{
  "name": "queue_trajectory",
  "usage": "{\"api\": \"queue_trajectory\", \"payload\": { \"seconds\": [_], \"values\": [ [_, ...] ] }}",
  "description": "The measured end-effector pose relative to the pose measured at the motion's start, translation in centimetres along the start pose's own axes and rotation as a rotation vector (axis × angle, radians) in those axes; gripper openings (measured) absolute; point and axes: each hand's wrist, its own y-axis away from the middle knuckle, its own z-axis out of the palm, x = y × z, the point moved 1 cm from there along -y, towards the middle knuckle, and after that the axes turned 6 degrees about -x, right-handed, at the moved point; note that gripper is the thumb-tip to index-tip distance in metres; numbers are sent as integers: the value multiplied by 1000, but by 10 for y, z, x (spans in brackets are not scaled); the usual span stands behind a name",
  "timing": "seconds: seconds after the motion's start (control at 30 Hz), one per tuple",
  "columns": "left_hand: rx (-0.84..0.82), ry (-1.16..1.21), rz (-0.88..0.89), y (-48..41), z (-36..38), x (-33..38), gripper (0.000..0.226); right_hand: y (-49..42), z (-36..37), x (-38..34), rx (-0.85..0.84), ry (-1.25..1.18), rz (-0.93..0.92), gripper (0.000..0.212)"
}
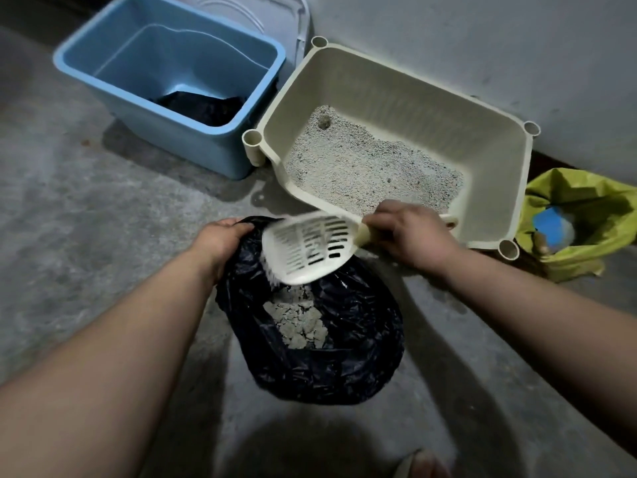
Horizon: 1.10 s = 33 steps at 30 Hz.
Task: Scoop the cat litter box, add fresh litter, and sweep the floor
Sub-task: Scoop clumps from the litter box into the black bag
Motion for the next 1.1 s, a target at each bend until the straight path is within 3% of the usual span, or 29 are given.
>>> {"api": "queue_trajectory", "payload": {
  "seconds": [0.07, 0.17, 0.5, 0.63, 0.87, 1.1],
  "values": [
    [6, 16, -10, 0, -1, -1, 18, 2, 10, -9, 21, 70, -47, 7],
    [19, 18, -17, 0, 0, -1, 22, 0, 20, -16, 14, 129, -47, 5],
    [11, -7, -42, -7, -7, -3, 12, -8, 21, -10, -179, 38, 100, 32],
    [13, -12, -47, -7, -4, -4, 14, -12, 19, -3, -222, -159, 159, 44],
    [-5, 18, -51, -8, -1, -4, 14, -22, 3, 23, -249, -214, 216, 35],
    [-12, -25, -62, -18, 3, -5, 11, -54, -15, 76, -157, 112, 405, 17]
  ]
}}
